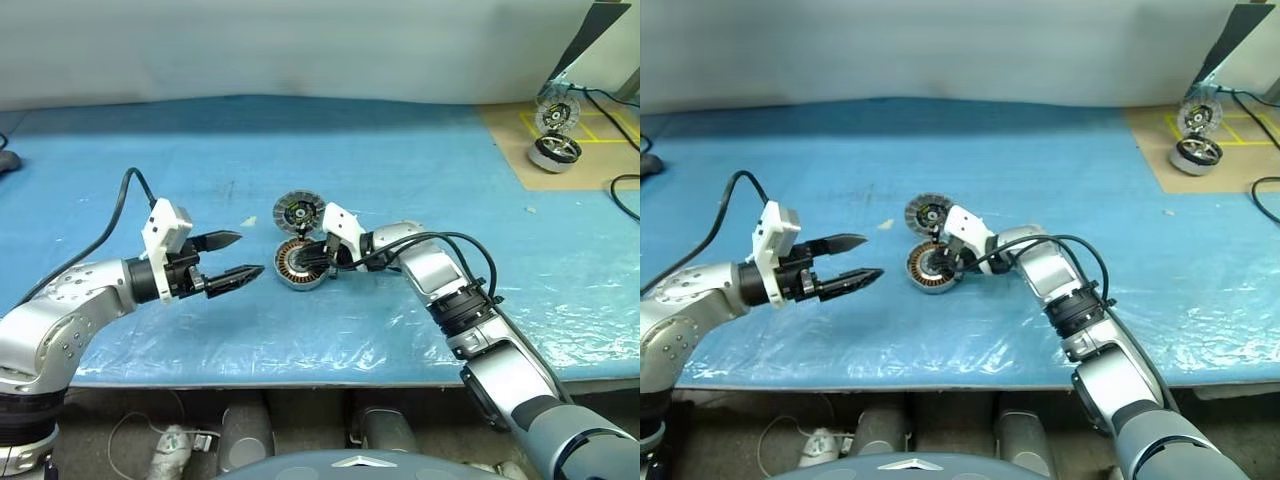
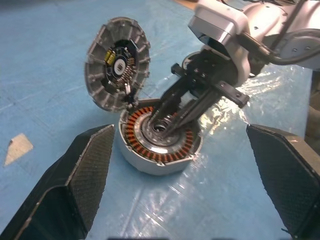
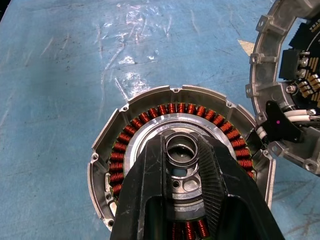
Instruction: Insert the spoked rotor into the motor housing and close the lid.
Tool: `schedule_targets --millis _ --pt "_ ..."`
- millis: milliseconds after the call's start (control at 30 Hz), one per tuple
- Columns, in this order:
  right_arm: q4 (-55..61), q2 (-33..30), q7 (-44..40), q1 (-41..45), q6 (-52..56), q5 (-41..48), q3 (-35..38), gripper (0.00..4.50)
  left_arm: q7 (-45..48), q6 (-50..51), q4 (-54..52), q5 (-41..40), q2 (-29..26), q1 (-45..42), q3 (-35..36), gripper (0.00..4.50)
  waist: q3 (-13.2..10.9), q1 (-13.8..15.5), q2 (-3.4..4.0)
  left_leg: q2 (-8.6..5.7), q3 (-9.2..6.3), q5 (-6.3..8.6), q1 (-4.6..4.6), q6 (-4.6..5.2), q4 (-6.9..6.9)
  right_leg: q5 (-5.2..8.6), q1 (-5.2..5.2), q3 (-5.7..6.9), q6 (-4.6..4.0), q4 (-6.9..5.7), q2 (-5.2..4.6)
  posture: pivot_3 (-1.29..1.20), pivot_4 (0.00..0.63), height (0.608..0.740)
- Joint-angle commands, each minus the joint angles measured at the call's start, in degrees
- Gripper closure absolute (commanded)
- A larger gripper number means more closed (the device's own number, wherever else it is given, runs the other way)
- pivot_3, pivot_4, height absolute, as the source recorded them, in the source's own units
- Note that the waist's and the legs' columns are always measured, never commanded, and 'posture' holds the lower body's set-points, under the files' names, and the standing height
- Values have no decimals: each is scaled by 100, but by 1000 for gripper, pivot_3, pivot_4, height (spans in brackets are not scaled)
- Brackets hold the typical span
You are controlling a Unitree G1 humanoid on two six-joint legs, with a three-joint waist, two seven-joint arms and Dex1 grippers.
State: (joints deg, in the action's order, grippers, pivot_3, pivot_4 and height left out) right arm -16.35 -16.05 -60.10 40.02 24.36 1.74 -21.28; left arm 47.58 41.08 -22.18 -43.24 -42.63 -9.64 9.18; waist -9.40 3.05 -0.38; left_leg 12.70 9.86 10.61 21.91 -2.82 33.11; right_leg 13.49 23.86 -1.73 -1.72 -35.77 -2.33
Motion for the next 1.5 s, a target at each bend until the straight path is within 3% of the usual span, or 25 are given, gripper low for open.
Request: schedule_targets --millis 33,167,367,733,867,967,1033,1167,1500 --pt "-38 -9 -59 51 -6 -8 -77 3944 -213 -92 -107 215 274 -257 -358 0 0 -5 0 -1 1 0 1 0 0 0 0 -1 0 0 0 0 150 740" --pt "-70 -57 -98 73 -35 -21 -68 3944 -543 76 -516 218 481 -219 -525 0 0 -31 0 2 0 0 3 0 -3 -12 2 2 20 0 3 0 150 740" --pt "-12 -67 -125 29 -24 -17 -97 3944 -685 358 -911 -106 329 -114 -227 0 0 -48 0 2 0 0 1 0 -5 -5 3 1 9 -1 3 0 150 740" --pt "-115 -4 -125 90 -146 -73 -127 3944 -984 975 -785 -390 254 -1014 -229 0 0 -35 0 0 0 0 2 0 -2 0 2 0 1 -1 3 0 150 740" --pt "-201 22 -134 116 -176 -65 -112 3944 -1053 522 -520 249 628 -856 -820 0 1 -41 2 -4 0 0 2 -1 -2 -1 0 -1 1 0 -1 0 150 740" --pt "-197 -11 -182 106 -181 -91 -155 3944 360 -2124 1637 1383 698 480 -992 0 12 -112 23 -2 1 0 -9 -1 -8 -2 1 -11 3 2 6 0 150 740" --pt "-187 -34 -208 86 -178 -94 -178 3944 703 -2814 2173 1616 786 640 -1033 0 11 -129 19 4 0 0 -18 -1 -21 -11 1 -13 19 3 18 0 150 740" --pt "-171 -66 -235 76 -171 -87 -177 3944 985 -3344 2587 1783 957 593 -993 0 14 89 8 10 3 0 -26 -1 -17 5 -29 18 -7 5 -2 0 150 740" --pt "-322 9 -214 230 -239 -76 -124 3944 1199 -3560 2833 1913 1001 485 -858 0 14 88 8 9 12 0 -53 0 -17 8 -50 6 -10 6 -9 0 150 740"
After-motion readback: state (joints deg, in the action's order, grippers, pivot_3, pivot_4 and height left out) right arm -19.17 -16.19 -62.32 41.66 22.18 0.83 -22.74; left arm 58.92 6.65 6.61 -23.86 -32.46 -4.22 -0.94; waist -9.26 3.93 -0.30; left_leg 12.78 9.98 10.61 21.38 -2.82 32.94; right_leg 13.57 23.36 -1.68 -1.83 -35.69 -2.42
